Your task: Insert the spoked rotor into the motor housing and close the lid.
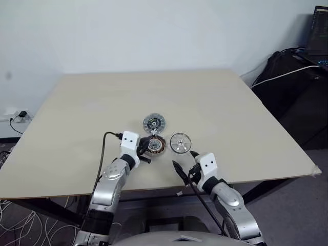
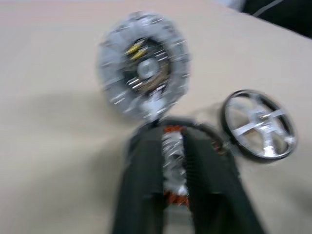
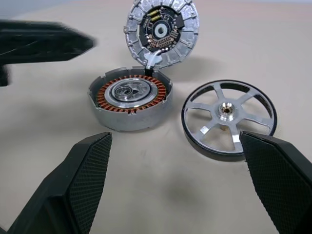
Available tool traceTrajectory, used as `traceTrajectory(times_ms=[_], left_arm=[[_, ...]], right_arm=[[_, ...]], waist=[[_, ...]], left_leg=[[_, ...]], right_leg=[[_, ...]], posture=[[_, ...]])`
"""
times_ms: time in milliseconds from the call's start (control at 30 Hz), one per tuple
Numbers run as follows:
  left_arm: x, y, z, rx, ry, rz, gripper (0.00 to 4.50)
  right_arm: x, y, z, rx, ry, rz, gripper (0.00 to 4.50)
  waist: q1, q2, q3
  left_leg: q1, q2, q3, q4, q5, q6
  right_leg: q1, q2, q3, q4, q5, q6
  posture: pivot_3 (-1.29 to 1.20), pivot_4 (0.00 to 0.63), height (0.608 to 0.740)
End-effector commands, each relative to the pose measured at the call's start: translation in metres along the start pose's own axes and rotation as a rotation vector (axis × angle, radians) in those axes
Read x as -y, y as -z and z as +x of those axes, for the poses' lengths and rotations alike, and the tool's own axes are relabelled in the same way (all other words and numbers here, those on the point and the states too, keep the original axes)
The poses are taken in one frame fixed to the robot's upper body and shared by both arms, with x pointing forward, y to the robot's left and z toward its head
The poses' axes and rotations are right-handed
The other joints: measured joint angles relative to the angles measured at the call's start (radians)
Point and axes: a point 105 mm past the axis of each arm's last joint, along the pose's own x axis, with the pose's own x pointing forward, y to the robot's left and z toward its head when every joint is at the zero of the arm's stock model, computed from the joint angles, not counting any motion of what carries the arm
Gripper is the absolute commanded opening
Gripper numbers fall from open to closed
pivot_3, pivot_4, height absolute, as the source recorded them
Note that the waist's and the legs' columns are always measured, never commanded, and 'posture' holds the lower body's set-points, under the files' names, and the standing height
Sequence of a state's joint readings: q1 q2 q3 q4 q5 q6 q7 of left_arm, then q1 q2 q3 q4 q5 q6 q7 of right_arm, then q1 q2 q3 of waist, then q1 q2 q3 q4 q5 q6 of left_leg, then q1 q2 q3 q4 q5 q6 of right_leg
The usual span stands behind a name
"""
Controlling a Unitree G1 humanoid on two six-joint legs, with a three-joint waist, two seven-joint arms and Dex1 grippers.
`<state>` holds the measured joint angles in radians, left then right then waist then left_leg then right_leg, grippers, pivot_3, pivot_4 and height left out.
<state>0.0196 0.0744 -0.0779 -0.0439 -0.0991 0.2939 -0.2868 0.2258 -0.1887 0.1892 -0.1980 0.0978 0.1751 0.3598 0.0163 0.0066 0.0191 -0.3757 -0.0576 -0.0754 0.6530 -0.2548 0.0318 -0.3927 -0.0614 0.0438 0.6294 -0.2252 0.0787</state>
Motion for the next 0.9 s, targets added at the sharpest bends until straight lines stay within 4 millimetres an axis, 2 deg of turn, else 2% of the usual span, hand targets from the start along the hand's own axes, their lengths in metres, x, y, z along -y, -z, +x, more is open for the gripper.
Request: traceTrajectory(times_ms=[33, 100, 167, 367, 500, 667, 900], left_arm=[[-0.026, -0.012, -0.015, 0.096, -0.184, 0.005, 0.00], [-0.038, -0.006, -0.025, 0.106, -0.300, -0.021, 0.00], [-0.041, 0.000, -0.035, 0.120, -0.369, -0.020, 0.00], [-0.017, 0.009, -0.041, 0.138, -0.327, -0.010, 0.00], [-0.017, 0.011, -0.041, 0.134, -0.323, -0.001, 0.00], [-0.018, 0.013, -0.041, 0.129, -0.329, -0.005, 0.00], [-0.017, 0.012, -0.040, 0.136, -0.318, -0.013, 0.00]], right_arm=[[0.000, -0.018, 0.012, 0.032, 0.009, -0.009, 4.31], [-0.003, -0.021, 0.019, 0.019, -0.006, -0.007, 3.92], [-0.011, -0.021, 0.029, -0.013, -0.039, -0.019, 3.27], [-0.029, -0.018, 0.059, -0.090, -0.124, -0.059, 1.33], [-0.036, -0.021, 0.074, -0.113, -0.162, -0.086, 0.04], [-0.041, -0.030, 0.085, -0.123, -0.188, -0.049, 0.04], [-0.050, -0.030, 0.092, -0.215, -0.227, -0.017, 0.04]], waist=[[0.001, 0.000, 0.000], [0.002, 0.000, 0.000], [0.003, 0.000, 0.000], [0.009, -0.001, 0.000], [0.004, -0.001, 0.000], [-0.004, 0.000, 0.000], [-0.004, 0.000, 0.000]], left_leg=[[0.000, 0.000, 0.000, 0.000, 0.000, 0.000], [0.000, 0.000, 0.000, 0.000, -0.001, -0.002], [0.000, 0.000, 0.000, 0.000, -0.001, -0.002], [0.000, 0.000, 0.000, 0.000, -0.002, -0.003], [0.000, 0.000, 0.000, 0.000, -0.002, -0.003], [0.000, 0.000, 0.000, 0.000, -0.001, -0.001], [0.000, 0.000, 0.000, 0.000, -0.001, -0.001]], right_leg=[[0.000, 0.000, 0.000, 0.000, 0.000, 0.000], [0.000, 0.000, 0.000, 0.000, 0.000, 0.000], [0.000, 0.000, 0.000, 0.000, 0.000, 0.000], [0.000, -0.001, 0.000, 0.000, 0.000, 0.000], [0.000, 0.000, -0.001, 0.000, 0.000, 0.000], [-0.001, 0.000, -0.001, 0.000, 0.001, -0.001], [-0.001, 0.000, -0.001, 0.000, 0.003, -0.005]], posture=[[0.00, 0.000, 0.740], [0.00, 0.000, 0.740], [0.00, 0.000, 0.740], [0.00, 0.000, 0.740], [0.00, 0.000, 0.740], [0.00, 0.000, 0.740], [0.00, 0.000, 0.740]])
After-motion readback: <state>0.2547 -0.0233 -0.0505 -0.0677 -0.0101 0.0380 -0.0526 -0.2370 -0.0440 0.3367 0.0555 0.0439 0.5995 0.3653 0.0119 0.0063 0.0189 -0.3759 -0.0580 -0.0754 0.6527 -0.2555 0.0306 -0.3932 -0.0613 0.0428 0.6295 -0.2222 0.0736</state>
